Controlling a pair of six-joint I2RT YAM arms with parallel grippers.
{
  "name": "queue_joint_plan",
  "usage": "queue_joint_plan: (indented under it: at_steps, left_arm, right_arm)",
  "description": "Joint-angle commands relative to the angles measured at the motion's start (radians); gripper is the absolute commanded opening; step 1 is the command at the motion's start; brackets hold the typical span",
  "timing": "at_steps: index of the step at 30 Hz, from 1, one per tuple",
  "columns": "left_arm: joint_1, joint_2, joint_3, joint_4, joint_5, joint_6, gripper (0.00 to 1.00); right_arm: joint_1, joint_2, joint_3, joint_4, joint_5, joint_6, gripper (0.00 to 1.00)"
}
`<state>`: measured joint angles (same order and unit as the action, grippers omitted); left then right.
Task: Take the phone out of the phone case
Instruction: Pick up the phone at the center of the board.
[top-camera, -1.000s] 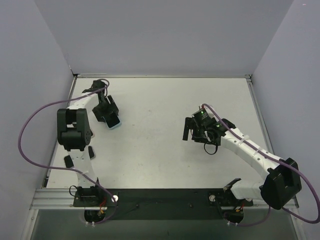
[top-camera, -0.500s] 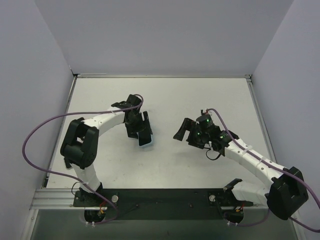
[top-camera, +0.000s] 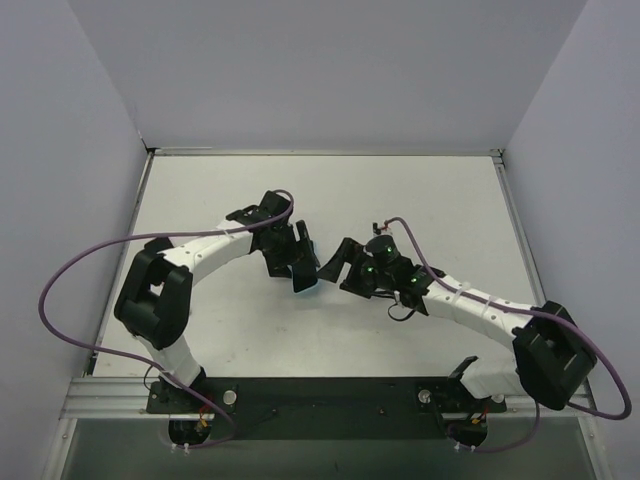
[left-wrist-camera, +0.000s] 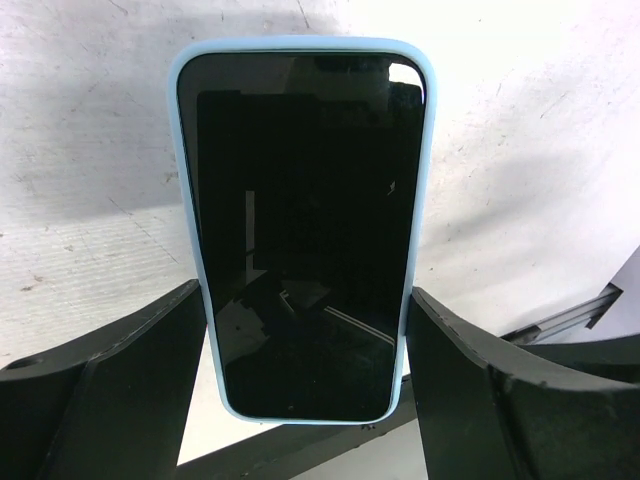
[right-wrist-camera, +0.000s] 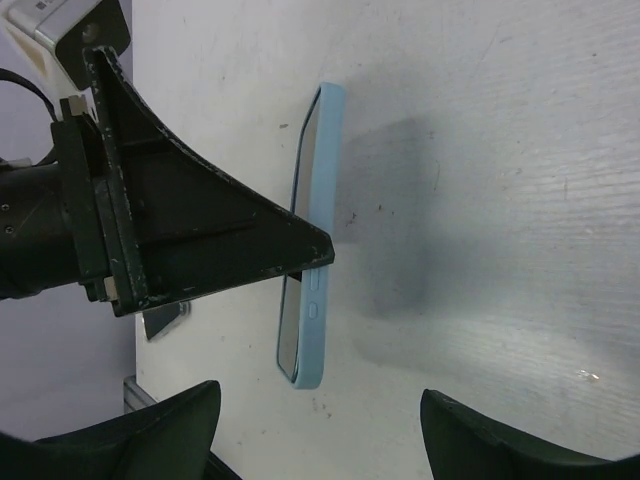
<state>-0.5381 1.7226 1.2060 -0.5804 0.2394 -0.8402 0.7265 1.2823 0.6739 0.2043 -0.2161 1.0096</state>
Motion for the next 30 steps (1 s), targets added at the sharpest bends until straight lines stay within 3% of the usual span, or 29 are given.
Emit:
queue_joint_plan:
  at_steps: [1,5,9,14,17,18,19,21,26,30]
  left_arm:
    - [-0.01,-0.078,-0.003,0.045,0.044,-0.054,0.38]
    - [-0.013,-0.116,-0.014,0.037,0.049,-0.065,0.38]
    - [-0.017,-0.141,-0.025,0.037,0.051,-0.073,0.38]
    - [-0.023,-0.152,-0.029,0.04,0.058,-0.079,0.38]
    - [-0.026,-0.156,-0.029,0.039,0.057,-0.085,0.38]
    - [-0.026,-0.158,-0.033,0.039,0.057,-0.086,0.39]
    - [-0.026,-0.159,-0.033,0.039,0.055,-0.088,0.43]
    - [-0.026,-0.166,-0.029,0.036,0.061,-0.085,0.5]
    - [-0.028,-0.196,-0.062,0.083,0.145,-0.109,0.94]
    - [-0.026,-0.244,-0.124,0.195,0.19,-0.131,0.96]
  right_arm:
    - [0.03,0.087,0.05,0.118,-0.019,0.034,0.73]
    - [0.044,0.147,0.069,0.17,-0.028,0.03,0.64]
    - [0.045,0.189,0.099,0.181,-0.043,0.027,0.48]
    - [0.051,0.242,0.134,0.207,-0.086,0.044,0.42]
    - [0.05,0.259,0.135,0.234,-0.104,0.06,0.26]
    - [0.051,0.261,0.131,0.234,-0.106,0.063,0.05]
    - [0.051,0.253,0.13,0.234,-0.106,0.07,0.0]
    - [0.044,0.239,0.112,0.234,-0.101,0.081,0.0]
    - [-0.04,0.117,0.047,0.218,-0.109,0.06,0.0]
    - [-0.133,0.034,0.009,0.175,-0.167,0.02,0.0]
